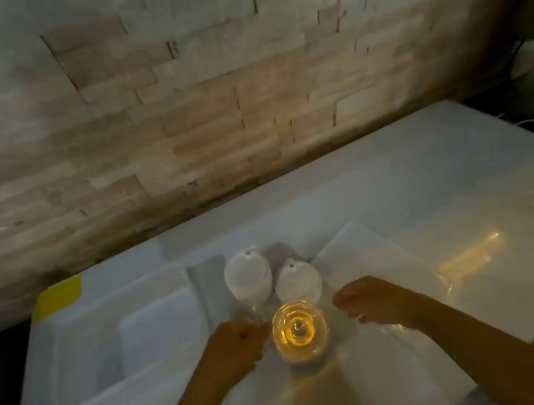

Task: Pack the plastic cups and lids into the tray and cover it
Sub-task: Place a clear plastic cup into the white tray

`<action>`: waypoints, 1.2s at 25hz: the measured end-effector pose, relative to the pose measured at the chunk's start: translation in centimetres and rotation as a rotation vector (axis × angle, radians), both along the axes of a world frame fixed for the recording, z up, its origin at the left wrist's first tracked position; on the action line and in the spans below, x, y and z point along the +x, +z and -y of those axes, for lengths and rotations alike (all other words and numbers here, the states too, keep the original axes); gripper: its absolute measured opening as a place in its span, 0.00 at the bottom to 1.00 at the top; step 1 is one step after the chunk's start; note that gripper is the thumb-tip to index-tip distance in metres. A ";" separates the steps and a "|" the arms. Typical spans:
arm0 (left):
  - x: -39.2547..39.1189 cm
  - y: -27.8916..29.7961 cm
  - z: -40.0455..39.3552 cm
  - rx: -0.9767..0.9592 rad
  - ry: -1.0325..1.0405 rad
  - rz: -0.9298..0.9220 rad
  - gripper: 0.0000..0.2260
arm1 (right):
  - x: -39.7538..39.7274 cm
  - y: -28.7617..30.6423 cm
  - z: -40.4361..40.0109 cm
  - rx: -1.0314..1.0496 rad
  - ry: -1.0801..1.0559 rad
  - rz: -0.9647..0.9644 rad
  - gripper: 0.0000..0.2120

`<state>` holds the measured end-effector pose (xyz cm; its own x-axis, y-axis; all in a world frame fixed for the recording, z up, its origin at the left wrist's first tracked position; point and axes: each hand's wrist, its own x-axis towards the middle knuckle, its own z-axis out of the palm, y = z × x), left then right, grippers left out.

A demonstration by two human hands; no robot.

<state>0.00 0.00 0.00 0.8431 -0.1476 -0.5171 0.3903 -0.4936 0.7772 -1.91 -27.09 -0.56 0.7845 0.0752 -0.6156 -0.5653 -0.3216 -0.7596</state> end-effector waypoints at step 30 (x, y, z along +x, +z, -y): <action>-4.8 -3.3 1.0 -0.508 0.366 -0.373 0.15 | -2.9 -2.9 -7.9 0.244 -0.357 -0.208 0.32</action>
